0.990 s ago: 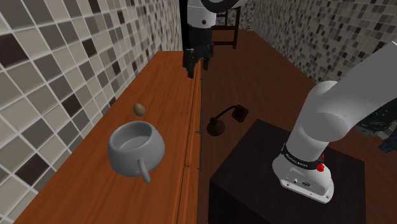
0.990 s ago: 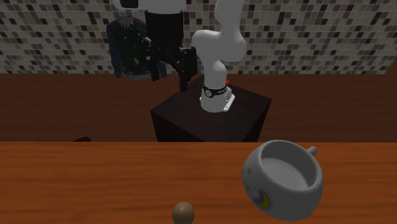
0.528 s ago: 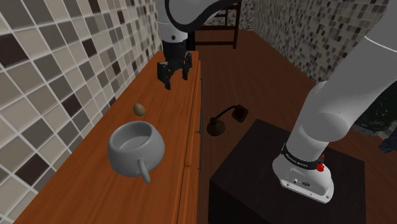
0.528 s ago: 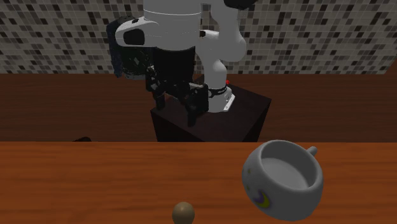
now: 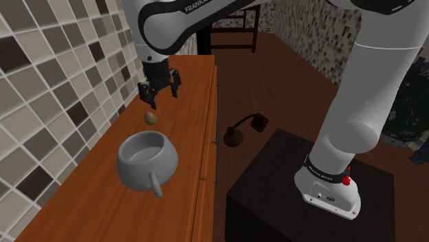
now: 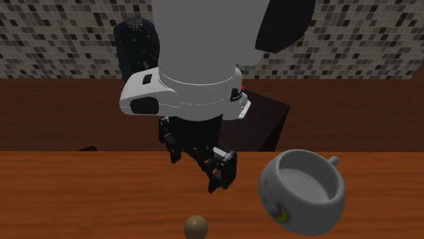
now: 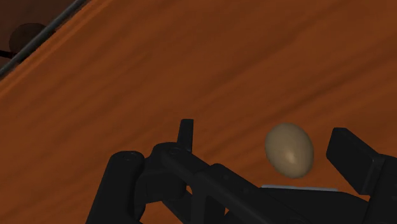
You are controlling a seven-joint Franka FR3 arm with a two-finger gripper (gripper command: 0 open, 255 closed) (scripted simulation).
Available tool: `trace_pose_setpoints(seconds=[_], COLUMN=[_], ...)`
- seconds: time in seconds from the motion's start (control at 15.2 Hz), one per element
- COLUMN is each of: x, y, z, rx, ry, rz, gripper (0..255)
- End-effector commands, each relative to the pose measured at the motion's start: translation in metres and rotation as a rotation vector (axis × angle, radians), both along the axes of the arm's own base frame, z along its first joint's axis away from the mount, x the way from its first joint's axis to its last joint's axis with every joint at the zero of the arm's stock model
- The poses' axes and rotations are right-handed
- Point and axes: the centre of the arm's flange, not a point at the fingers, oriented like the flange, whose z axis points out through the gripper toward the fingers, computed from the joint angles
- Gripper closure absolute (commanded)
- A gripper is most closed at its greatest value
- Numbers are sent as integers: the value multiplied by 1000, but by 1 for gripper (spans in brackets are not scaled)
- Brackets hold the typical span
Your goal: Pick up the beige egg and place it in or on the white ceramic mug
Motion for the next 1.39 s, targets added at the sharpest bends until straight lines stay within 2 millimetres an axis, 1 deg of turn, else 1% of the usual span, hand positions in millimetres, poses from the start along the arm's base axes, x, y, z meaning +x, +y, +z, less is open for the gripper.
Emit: trace_pose_setpoints(seconds=[0.0,0.2,0.26,0.66,0.73,1.25,1.32], x=[19,46,48,50,51,51,51], y=[20,48,50,48,47,47,47], z=[-12,-28,-30,-61,-69,-69,-69], rx=[-9,-22,-23,-23,-23,-23,-23], ry=[2,5,6,6,6,6,6], rz=[-12,-27,-29,-29,-29,-29,-29], gripper=[0,0,0,0,0,0,255])
